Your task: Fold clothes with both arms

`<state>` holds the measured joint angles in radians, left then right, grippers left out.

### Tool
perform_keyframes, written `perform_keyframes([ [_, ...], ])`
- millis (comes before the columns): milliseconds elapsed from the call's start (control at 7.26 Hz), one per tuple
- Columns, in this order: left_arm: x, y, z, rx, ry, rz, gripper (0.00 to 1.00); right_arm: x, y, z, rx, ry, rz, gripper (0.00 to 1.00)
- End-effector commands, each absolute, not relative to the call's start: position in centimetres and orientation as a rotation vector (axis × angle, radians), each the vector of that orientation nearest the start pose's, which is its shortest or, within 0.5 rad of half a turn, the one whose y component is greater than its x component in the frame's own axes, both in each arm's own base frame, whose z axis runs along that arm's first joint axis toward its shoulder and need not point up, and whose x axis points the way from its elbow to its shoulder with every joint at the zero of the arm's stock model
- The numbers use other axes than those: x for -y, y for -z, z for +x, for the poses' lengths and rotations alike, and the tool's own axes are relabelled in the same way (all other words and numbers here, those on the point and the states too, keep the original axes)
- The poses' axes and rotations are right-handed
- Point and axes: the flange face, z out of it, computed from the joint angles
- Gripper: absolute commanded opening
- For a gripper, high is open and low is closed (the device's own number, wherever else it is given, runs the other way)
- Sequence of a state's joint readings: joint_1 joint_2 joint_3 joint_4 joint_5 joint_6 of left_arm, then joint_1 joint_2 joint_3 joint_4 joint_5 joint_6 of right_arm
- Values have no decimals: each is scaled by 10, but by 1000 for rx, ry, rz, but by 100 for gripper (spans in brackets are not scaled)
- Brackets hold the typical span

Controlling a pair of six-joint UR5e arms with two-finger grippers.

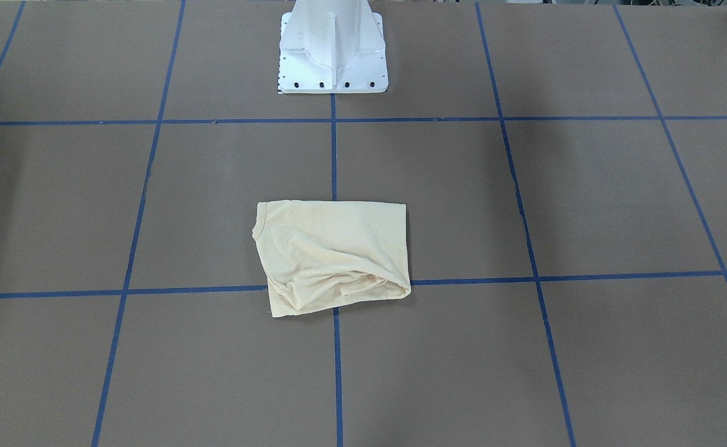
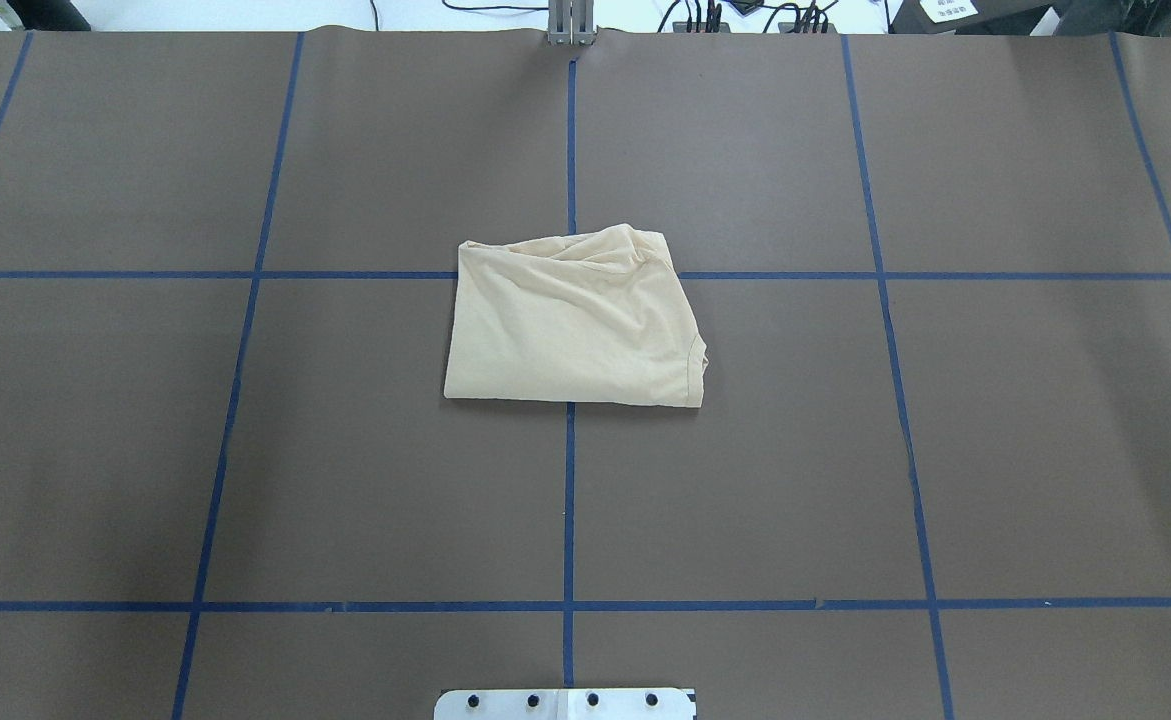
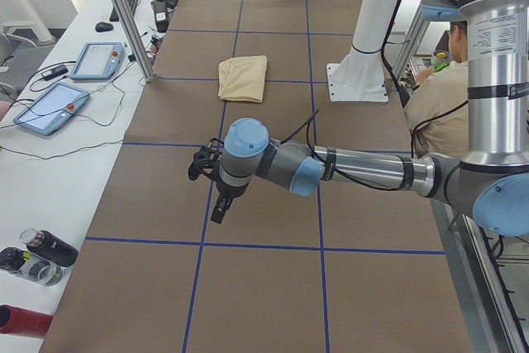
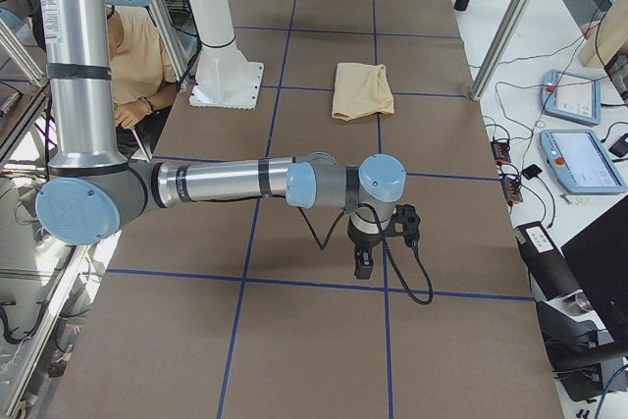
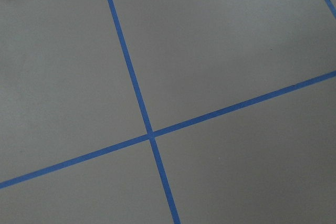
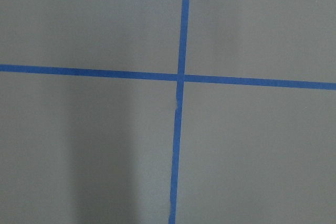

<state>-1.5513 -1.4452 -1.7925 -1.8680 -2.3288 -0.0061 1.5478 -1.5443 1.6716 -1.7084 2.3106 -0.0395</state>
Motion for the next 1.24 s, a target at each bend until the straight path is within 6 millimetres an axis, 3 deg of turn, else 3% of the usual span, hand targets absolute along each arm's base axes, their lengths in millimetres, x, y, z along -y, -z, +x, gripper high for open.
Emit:
perform_keyframes([
  [0,456,-596,-56,-756,-140,320,100,497,-611,54,744,53,-3,100],
  [1101,446,-596,-61,-755,-106,266,100,484,-608,54,766,41,-11,100],
])
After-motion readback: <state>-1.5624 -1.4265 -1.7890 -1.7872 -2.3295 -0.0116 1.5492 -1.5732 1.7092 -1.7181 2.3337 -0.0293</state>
